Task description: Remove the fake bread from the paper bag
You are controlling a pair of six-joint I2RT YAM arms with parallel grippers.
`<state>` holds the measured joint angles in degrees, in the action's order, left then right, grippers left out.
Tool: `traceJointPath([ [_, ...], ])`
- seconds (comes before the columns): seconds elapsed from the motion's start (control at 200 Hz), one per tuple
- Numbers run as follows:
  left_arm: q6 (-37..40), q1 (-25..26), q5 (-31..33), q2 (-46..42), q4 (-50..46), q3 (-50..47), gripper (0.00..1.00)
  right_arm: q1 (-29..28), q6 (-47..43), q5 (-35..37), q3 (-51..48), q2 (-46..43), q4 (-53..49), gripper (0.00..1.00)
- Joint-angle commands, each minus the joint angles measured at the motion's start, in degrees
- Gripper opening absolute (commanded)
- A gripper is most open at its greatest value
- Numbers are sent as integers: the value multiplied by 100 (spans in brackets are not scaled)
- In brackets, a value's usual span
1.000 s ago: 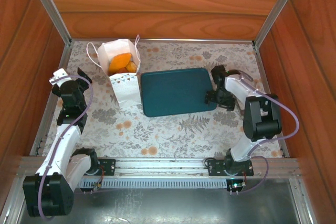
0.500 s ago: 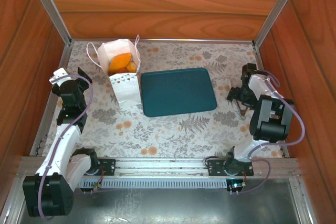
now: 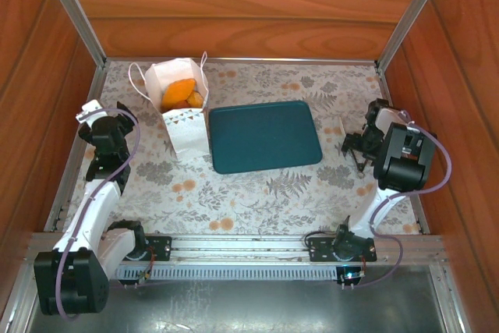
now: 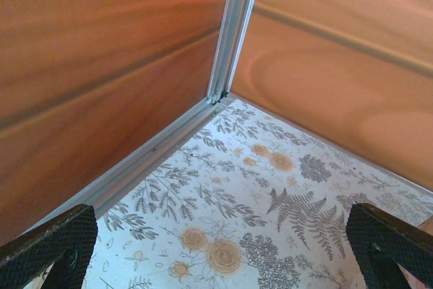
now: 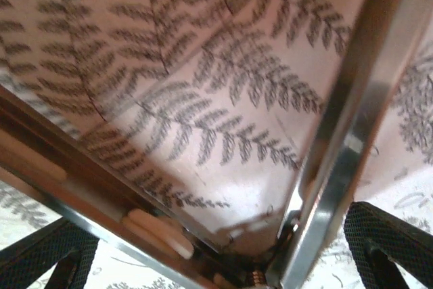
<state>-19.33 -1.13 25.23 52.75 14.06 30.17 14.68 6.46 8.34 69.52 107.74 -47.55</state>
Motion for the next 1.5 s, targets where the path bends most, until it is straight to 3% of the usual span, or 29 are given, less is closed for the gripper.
traceJointPath([
  [0.0,36,-32,17,23,-36,215,100,70,-170,-139,211,273,198,96],
  [0.145,44,-30,-21,38,-40,253,100,97,-224,-275,412,530,313,91],
  [0.445,14,-34,-110,101,-45,323,100,81,-225,-573,488,596,653,54],
  [0.84,-30,-31,-276,253,-44,515,100,-393,-255,-654,1161,986,1009,45],
  [1.06,8,-32,-240,110,-44,472,100,-422,-106,-668,1422,1381,896,47],
  [1.164,43,-35,-205,30,-53,454,100,-422,-92,-664,1412,1346,878,54],
  [1.304,44,-32,-194,-39,-64,436,100,-421,-118,-628,1411,1377,755,50],
  [1.499,44,-35,-212,-87,-80,446,100,-431,-163,-764,1219,1167,959,17],
])
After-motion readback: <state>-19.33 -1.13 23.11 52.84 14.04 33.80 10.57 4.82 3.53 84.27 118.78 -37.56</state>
